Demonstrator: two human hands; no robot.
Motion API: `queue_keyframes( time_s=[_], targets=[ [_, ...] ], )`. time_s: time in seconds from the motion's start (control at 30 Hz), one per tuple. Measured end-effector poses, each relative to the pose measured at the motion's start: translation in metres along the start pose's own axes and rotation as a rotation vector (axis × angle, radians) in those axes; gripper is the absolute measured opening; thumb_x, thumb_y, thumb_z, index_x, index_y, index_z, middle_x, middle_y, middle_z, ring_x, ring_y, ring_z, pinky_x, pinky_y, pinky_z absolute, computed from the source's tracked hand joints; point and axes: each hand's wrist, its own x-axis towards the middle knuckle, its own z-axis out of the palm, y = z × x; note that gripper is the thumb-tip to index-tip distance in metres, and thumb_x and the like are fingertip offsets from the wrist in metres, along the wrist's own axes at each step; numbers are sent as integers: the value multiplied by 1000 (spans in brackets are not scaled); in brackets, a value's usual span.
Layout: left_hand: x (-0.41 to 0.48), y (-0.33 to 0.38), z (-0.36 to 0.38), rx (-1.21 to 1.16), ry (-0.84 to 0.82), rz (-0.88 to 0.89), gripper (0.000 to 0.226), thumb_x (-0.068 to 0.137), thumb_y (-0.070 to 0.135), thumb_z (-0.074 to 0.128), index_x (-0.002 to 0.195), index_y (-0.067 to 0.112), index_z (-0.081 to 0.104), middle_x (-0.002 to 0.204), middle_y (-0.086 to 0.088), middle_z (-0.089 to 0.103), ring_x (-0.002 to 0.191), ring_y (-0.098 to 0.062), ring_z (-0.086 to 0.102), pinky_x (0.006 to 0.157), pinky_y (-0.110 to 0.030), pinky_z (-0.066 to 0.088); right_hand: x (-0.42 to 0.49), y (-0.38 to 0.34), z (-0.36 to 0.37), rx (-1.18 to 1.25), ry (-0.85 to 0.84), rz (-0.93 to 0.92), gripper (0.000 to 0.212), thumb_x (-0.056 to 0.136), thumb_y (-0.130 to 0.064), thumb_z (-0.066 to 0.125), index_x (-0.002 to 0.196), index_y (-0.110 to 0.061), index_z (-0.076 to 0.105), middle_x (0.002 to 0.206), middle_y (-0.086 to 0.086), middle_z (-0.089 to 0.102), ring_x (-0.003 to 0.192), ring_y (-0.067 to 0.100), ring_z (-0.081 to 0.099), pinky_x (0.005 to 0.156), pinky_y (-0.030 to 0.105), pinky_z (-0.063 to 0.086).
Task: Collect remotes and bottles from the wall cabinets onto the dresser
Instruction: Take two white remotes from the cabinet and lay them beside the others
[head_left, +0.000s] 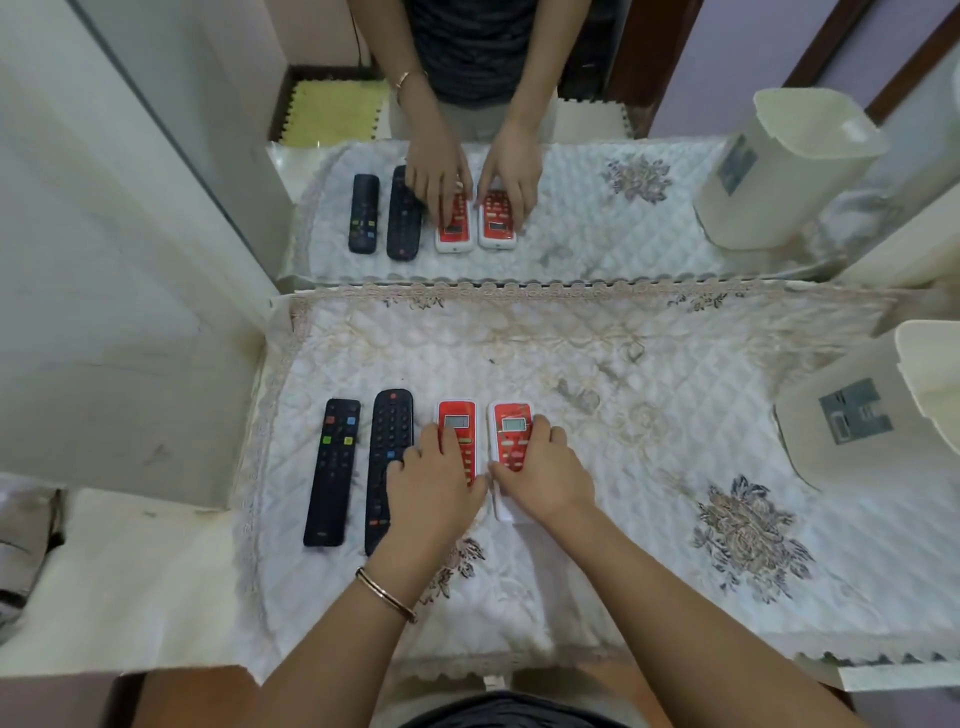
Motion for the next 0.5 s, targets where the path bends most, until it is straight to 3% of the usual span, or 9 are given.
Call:
queue_keyframes(
  time_s=[0.23, 0.43, 0.5],
  targets=[
    [-5, -8, 3, -20, 6, 44, 67, 91, 50, 38, 143, 11, 23, 148, -8, 31, 125, -28, 45, 98, -38, 40, -4, 2, 1, 81, 21, 27, 66, 79, -48, 61, 130, -11, 37, 126, 10, 47, 111, 29, 55, 89, 42, 49],
    [-6, -14, -5, -43, 49, 159, 50, 91, 40, 38, 135, 15, 38, 138, -4, 47, 119, -26, 47, 95, -36, 38, -30, 33, -9, 229, 107, 144, 64, 84, -48, 55, 137, -16, 38, 133, 6, 49, 119, 23, 52, 92, 38, 44],
    [-7, -8, -9, -43, 53, 223, 44, 90, 38, 39, 128, 16, 47, 127, -5, 57, 113, -27, 54, 91, -37, 39, -46, 55, -12, 303, 157, 194, 56, 86, -42, 54, 135, -18, 41, 128, 5, 55, 113, 22, 55, 91, 35, 45]
  ],
)
